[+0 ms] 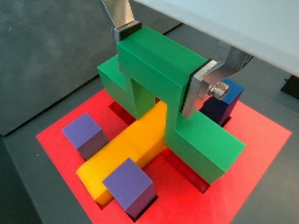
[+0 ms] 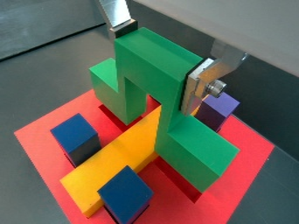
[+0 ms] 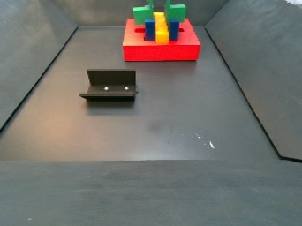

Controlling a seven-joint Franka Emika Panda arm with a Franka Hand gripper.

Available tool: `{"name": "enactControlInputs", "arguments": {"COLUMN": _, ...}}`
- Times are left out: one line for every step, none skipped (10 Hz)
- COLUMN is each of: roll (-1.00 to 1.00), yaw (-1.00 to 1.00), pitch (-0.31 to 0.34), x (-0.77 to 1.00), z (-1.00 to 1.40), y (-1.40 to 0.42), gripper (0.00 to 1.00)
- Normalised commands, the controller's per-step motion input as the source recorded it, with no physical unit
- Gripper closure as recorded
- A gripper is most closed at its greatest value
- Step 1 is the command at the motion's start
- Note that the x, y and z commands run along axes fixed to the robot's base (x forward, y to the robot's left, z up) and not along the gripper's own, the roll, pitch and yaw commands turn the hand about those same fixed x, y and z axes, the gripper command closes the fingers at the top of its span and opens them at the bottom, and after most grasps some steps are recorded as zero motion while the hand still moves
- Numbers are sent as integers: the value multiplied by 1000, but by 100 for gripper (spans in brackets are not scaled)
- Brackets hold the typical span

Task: Pick up the green object. Move up. Place the green object on the fixture. Regrasp the green object. Move to above the board. Insert the green object.
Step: Insert the green object.

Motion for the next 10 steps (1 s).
{"name": "enactControlInputs", "arguments": {"roll": -53, "yaw": 0, "pitch": -31, "x": 157, "z": -160, "y": 0, "gripper": 100}}
{"name": "enactControlInputs", "arguments": {"roll": -63, "yaw": 0, "pitch": -34, "x": 123, "z": -166, "y": 0, "gripper": 100}}
{"name": "enactControlInputs", "arguments": {"roll": -80, "yaw": 0, "pitch": -44, "x": 111, "z": -180, "y": 0, "gripper": 100}}
{"name": "enactControlInputs", "arguments": {"roll": -74, "yaw": 0, "pitch": -49, "x": 51, "z": -186, "y": 0, "gripper": 100}}
{"name": "enactControlInputs", "arguments": {"roll": -31, "yaw": 0, "pitch": -27, "x": 0, "z": -146, "y": 0, "gripper": 100}}
{"name": "enactControlInputs", "arguments": {"roll": -30, "yaw": 0, "pitch": 0, "x": -23, "z": -60, "y": 11, "gripper": 100}}
{"name": "enactControlInputs", "arguments": {"roll": -56, "yaw": 0, "pitch": -9, "x": -217, "z": 0, "y": 49, "gripper": 100}}
{"name": "enactControlInputs", "arguments": {"roll": -119, "yaw": 0, "pitch": -130, "x": -383, "z": 0, "y": 0, "gripper": 100}}
{"name": "enactControlInputs", "arguments": {"roll": -171, "yaw": 0, "pitch": -134, "x": -357, "z": 0, "y": 0, "gripper": 100}}
{"name": "enactControlInputs", "arguments": {"roll": -200, "yaw": 0, "pitch": -130, "x": -214, "z": 0, "y": 0, "gripper": 100}}
